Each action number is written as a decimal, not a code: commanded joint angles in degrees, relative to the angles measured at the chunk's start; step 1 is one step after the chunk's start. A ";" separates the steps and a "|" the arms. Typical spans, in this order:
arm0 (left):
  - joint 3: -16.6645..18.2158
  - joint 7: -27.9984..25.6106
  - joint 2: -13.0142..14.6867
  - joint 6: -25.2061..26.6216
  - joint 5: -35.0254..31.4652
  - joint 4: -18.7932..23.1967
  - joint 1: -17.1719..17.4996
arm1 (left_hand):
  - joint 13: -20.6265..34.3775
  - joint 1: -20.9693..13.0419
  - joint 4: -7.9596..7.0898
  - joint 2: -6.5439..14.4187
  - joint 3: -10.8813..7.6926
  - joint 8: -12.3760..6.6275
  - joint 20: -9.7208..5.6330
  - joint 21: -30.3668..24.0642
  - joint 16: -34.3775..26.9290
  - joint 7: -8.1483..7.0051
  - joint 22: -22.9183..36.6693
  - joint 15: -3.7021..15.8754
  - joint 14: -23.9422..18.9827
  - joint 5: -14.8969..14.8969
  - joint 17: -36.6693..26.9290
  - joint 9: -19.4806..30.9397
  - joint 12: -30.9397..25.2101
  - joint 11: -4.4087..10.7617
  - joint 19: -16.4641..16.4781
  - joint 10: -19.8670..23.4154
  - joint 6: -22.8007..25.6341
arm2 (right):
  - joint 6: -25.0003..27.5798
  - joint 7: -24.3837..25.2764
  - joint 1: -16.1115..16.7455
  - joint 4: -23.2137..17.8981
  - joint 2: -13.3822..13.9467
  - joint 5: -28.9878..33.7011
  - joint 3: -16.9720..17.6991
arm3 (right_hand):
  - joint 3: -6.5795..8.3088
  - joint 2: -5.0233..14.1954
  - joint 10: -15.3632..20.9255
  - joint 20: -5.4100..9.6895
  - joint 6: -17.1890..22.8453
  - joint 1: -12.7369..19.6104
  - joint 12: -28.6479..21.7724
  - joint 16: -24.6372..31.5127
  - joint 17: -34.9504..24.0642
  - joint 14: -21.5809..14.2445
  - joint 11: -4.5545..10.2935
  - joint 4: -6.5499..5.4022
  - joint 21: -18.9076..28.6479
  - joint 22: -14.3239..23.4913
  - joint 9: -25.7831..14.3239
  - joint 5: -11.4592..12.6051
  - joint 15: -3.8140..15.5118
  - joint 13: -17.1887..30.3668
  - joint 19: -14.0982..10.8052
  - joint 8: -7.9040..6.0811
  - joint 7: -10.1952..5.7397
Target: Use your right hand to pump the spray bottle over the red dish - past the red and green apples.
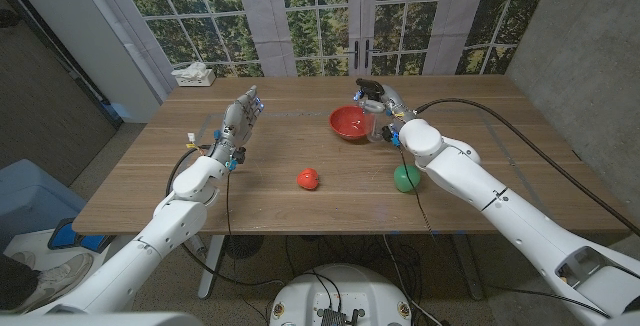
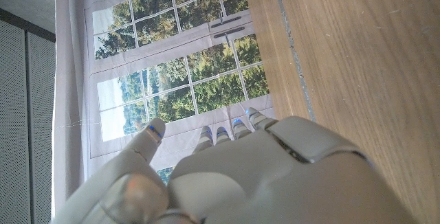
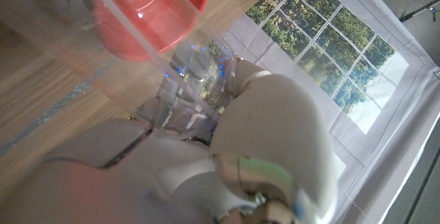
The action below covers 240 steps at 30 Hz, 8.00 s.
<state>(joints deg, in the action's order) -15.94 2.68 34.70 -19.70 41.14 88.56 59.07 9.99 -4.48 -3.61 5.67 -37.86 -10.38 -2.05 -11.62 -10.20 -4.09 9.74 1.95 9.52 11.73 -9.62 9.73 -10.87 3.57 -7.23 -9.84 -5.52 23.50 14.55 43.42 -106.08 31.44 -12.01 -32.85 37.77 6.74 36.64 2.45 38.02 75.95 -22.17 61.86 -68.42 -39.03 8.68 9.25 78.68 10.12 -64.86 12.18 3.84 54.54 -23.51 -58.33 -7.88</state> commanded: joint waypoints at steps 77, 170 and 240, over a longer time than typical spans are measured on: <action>1.66 -1.25 0.51 -1.75 -0.03 1.18 3.02 | 0.16 -2.57 4.07 3.32 -0.31 0.02 -3.65 0.67 0.28 -1.32 0.09 3.42 6.71 -0.67 0.10 0.13 0.13 -0.19 -0.18 -4.12 -1.44 | 25.82 -2.46 -17.38 0.86 -1.72 -7.63 -10.08 | -2.48 -17.19 25.08 10.50 10.85 2.76 -20.15 30.30 -3.98 -27.34 -5.24 1.14 -1.35 25.48 -6.30 37.49 7.71 6.08 -42.53 -23.48 9.42; -0.20 -0.47 -0.65 -0.68 -0.64 -1.29 -0.95 | 0.16 -4.42 7.38 3.49 -0.19 -0.13 -3.76 0.69 0.18 -1.40 0.15 3.53 6.84 -1.43 0.05 0.16 0.02 -0.06 -0.27 -4.22 -1.41 | 24.15 -11.19 -21.99 6.27 0.10 -9.53 -11.09 | -13.43 -12.06 18.15 10.53 9.05 8.91 -14.65 29.25 -3.64 -20.57 -5.74 0.28 -1.13 16.54 9.72 30.49 7.91 -10.70 -37.47 -12.91 11.60; -0.13 2.65 -1.45 -1.50 0.91 -5.50 -3.04 | 0.17 -5.07 9.46 3.30 0.31 -0.06 -3.71 0.69 0.13 -1.50 0.14 3.50 7.00 -1.64 0.03 0.15 0.00 0.00 -0.35 -4.36 -2.01 | 28.58 -18.97 -28.61 12.07 -1.61 -10.64 -14.96 | -3.73 -13.55 36.69 7.05 29.56 -1.98 -45.53 29.55 -3.69 -29.94 -3.46 -0.09 -2.41 20.14 -7.17 38.84 7.08 13.52 -44.36 -33.06 14.96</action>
<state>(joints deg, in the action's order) -15.79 5.06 33.44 -21.31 42.09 83.58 56.60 9.99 -8.93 5.58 7.55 -37.41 -10.38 -2.05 -11.18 -9.93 -5.63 9.74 1.95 9.52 10.14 -9.46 9.72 -10.87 3.57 -7.24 -9.84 -7.07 54.72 -6.67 11.99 -93.58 29.50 -21.27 -50.85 34.16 -9.85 73.58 -2.34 57.38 73.05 -61.25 72.57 -68.52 -54.71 4.33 9.70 76.59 31.09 -71.93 51.46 -3.69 67.35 -56.60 -91.07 3.16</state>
